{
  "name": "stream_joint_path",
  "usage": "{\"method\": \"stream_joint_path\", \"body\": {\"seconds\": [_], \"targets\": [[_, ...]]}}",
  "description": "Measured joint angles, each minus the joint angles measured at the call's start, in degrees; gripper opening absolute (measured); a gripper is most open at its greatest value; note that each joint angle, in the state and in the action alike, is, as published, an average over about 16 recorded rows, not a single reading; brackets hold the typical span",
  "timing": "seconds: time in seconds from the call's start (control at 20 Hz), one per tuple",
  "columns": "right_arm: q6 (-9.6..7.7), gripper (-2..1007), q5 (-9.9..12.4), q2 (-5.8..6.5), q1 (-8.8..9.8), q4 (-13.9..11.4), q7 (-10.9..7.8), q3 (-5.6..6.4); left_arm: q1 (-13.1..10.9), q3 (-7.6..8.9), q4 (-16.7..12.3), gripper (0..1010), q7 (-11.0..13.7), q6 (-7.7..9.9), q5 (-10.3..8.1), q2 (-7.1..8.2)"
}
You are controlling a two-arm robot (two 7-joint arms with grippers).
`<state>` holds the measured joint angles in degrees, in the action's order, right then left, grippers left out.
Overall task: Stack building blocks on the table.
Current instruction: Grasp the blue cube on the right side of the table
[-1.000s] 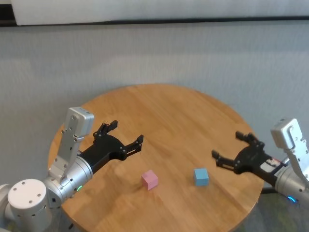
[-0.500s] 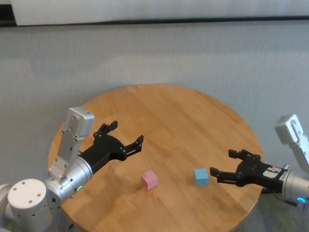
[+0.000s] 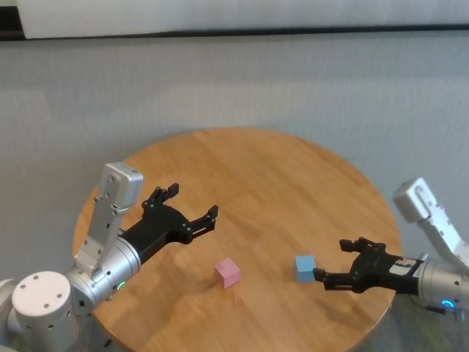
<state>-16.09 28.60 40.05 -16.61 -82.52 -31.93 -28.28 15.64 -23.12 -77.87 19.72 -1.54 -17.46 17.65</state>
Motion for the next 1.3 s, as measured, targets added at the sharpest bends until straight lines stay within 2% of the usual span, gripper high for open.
{"method": "stream_joint_path", "body": {"seconds": [0.4, 0.6, 0.95, 1.3], "targets": [[0.61, 1000, -5.4, -1.29, -3.37, 2.9, -2.24, -3.13, 0.0, -0.02, 0.0, 1001, 0.0, 0.02, 0.0, 0.0], [0.84, 1001, -7.3, -2.36, -4.65, 4.4, -2.8, -4.1, 0.0, -0.02, 0.0, 1001, 0.0, 0.02, 0.0, 0.0], [1.36, 1001, -9.4, -4.6, -6.1, 7.0, -3.7, -4.94, 0.0, -0.03, 0.0, 1001, 0.0, 0.02, 0.0, 0.0], [1.38, 1001, -10.5, -6.76, -7.2, 9.5, -3.72, -4.99, 0.0, -0.03, 0.0, 1001, 0.0, 0.02, 0.0, 0.0]]}}
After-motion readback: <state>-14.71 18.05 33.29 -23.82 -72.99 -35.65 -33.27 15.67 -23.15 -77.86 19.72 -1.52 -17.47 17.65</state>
